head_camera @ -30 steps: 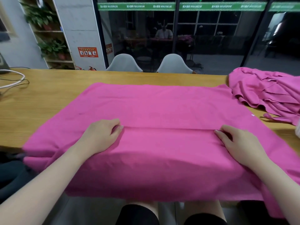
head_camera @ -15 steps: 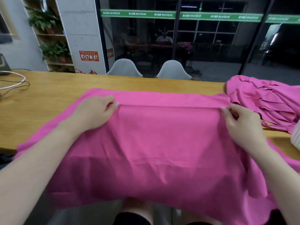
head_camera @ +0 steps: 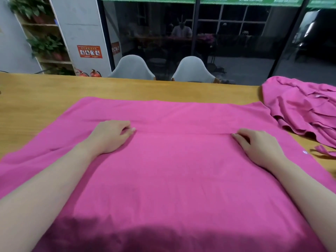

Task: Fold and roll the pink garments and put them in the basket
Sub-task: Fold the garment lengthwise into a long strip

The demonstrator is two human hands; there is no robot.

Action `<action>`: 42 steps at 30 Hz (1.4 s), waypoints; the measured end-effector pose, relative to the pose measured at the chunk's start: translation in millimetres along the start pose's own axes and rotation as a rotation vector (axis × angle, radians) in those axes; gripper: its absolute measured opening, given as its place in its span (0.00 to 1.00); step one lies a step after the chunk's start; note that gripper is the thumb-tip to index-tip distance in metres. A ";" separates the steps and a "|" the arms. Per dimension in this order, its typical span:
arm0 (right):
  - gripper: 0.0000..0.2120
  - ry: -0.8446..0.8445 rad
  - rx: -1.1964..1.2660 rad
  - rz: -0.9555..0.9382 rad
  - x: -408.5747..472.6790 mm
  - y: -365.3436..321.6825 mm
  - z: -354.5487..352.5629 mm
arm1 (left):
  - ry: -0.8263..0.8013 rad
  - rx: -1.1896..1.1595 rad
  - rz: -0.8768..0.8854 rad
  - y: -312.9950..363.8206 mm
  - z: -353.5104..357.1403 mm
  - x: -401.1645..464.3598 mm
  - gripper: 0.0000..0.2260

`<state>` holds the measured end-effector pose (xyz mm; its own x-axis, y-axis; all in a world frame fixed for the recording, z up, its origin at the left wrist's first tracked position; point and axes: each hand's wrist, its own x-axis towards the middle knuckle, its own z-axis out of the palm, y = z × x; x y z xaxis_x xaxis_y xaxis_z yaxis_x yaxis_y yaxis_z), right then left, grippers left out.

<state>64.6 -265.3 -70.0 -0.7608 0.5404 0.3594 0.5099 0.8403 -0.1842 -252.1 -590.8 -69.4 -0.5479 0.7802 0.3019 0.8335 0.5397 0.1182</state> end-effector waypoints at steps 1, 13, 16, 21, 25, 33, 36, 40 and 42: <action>0.15 -0.002 0.006 -0.004 1.5 0.4 0.4 | -0.002 0.002 0.004 -0.7 0.5 1.1 0.16; 0.17 -0.005 0.163 -0.026 -13.0 -1.2 -2.2 | 0.037 -0.041 -0.010 -1.1 2.1 -18.3 0.17; 0.17 -0.005 0.160 -0.025 -25.5 -1.8 -6.1 | 0.028 -0.047 -0.013 2.9 -2.2 -32.8 0.17; 0.17 -0.007 0.159 -0.017 -52.2 -5.2 -14.4 | 0.023 -0.063 -0.016 8.6 -9.3 -61.9 0.16; 0.16 -0.006 0.159 -0.013 -79.2 -10.2 -24.3 | 0.027 -0.068 -0.011 16.9 -16.4 -87.8 0.15; 0.17 0.075 0.120 -0.038 -117.2 -17.9 -35.7 | 0.101 -0.078 0.032 27.8 -27.2 -119.4 0.17; 0.13 0.183 0.057 -0.059 -112.2 -19.4 -45.5 | 0.235 -0.019 0.096 31.1 -42.8 -116.4 0.15; 0.13 0.306 0.020 -0.110 -80.9 -21.2 -71.2 | 0.356 0.003 0.085 26.6 -74.4 -87.1 0.17; 0.14 0.302 0.009 -0.104 -57.6 -23.0 -77.9 | 0.337 0.051 0.074 25.5 -83.3 -66.0 0.16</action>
<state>128.0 -319.2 -15.2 -0.6543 0.4152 0.6321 0.4308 0.8916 -0.1398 -188.8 -654.9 -7.5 -0.4248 0.6739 0.6045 0.8610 0.5071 0.0397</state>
